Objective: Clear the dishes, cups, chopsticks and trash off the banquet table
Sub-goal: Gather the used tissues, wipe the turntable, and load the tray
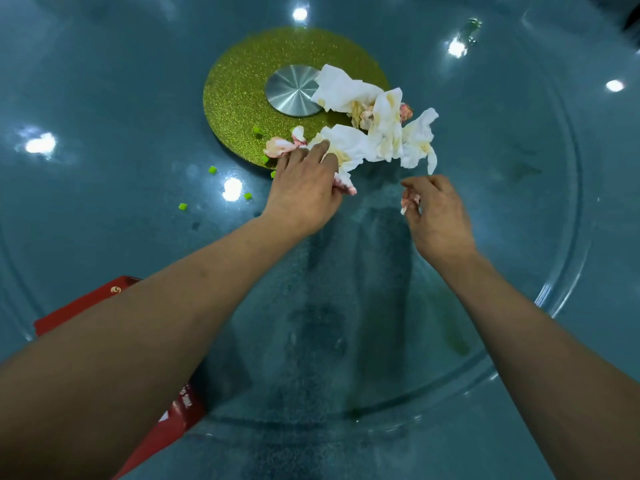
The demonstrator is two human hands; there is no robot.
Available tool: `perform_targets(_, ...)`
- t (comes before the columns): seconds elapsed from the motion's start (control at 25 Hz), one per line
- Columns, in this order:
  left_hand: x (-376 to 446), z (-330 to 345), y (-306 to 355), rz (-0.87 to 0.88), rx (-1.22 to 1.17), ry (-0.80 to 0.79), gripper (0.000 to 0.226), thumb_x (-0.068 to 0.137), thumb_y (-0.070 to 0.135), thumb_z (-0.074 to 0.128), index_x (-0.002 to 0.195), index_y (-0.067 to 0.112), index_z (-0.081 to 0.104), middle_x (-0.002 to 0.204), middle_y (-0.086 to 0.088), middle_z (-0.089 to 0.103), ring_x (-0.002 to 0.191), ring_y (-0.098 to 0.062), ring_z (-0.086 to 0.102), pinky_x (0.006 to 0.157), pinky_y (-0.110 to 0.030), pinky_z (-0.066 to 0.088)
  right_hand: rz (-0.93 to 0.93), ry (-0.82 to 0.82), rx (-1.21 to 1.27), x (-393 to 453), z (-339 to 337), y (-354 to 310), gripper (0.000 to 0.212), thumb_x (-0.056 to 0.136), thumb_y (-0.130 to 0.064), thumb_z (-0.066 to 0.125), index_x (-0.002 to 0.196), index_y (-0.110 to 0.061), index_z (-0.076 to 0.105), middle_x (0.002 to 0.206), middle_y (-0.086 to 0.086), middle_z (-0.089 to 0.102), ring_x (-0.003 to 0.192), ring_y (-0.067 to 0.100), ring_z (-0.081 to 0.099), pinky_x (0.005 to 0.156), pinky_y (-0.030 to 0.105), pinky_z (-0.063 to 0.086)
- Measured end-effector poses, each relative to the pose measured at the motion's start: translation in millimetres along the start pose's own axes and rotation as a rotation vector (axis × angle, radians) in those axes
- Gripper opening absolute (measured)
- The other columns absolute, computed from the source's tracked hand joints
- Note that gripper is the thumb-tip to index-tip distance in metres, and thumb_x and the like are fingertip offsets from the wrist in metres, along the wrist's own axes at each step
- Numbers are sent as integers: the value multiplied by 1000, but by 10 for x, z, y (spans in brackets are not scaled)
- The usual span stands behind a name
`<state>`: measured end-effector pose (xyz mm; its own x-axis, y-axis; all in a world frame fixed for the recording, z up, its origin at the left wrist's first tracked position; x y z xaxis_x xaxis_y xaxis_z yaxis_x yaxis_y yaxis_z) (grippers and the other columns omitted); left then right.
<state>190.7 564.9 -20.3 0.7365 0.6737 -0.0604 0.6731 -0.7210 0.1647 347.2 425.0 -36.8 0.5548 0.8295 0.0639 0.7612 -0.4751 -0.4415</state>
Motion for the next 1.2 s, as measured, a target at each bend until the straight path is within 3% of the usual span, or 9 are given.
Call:
perform_targets(0.16,203,146,-50,32,10,-149,52,103,39,39,145,8,37,168,-6,13,150,-39,19,117,-58,23,-13,2,8,76,20,-49,39,95,-4,58,133,-12,61,125,15,57,112,36,56,101,48,44)
perform_targets(0.28,315,210,-114,58,13,-221,50,103,41,39,143,12,40,169,-5,7,153,-38,10,118,-59,17,-13,63,73,121,-22,-93,41,90,-7,60,131,-16,60,120,9,57,107,30,55,96,42,46)
perform_targets(0.36,341,232,-149,54,24,-242,50,101,43,39,141,12,42,165,-10,21,151,-38,16,119,-58,16,-56,145,93,159,-79,-149,42,85,-8,63,126,-16,61,112,7,60,101,27,55,93,41,45)
perform_targets(0.48,292,198,-183,51,63,-110,42,98,42,41,126,12,50,135,-12,53,131,-36,44,112,-53,26,-122,249,77,269,-175,-247,42,81,-11,62,123,-15,63,105,6,64,97,28,58,91,42,43)
perform_targets(0.6,205,147,-216,54,23,-13,35,94,40,51,119,15,51,119,-8,59,115,-34,52,104,-49,31,-162,267,107,387,-209,-365,47,82,-14,60,129,-17,60,113,7,60,98,29,58,90,41,45)
perform_targets(0.76,94,155,-337,18,-111,34,50,89,29,64,133,17,44,124,-8,60,111,-34,52,96,-47,35,-149,99,193,539,-107,-540,57,89,-14,68,143,-19,51,129,9,44,103,19,54,92,33,50)
perform_targets(0.92,98,115,-493,-7,-59,29,51,87,40,69,131,18,57,122,-8,60,115,-32,50,96,-44,36,-123,-67,60,806,7,-658,33,95,-26,70,125,-13,69,129,5,47,109,16,52,98,34,46)
perform_targets(1.04,93,94,-582,0,-40,48,42,85,41,71,122,22,64,118,-5,62,115,-30,50,95,-43,35,-197,-146,-206,922,80,-761,27,90,-41,73,113,-26,76,142,1,49,130,25,45,107,42,32)
perform_targets(1.2,171,37,-719,-39,-71,93,42,83,46,71,118,22,66,115,-6,63,115,-31,51,96,-45,35,-231,-286,-285,1014,191,-824,25,81,-46,79,104,-38,76,166,-5,26,152,22,20,121,54,11)
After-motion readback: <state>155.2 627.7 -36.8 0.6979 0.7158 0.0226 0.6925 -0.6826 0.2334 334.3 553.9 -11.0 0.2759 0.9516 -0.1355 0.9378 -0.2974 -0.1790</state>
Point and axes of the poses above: each hand's wrist, its own x-axis towards the middle knuckle, its own z-axis out of the palm, y = z × x, the point moved 4 cm from there along x, towards the middle knuckle
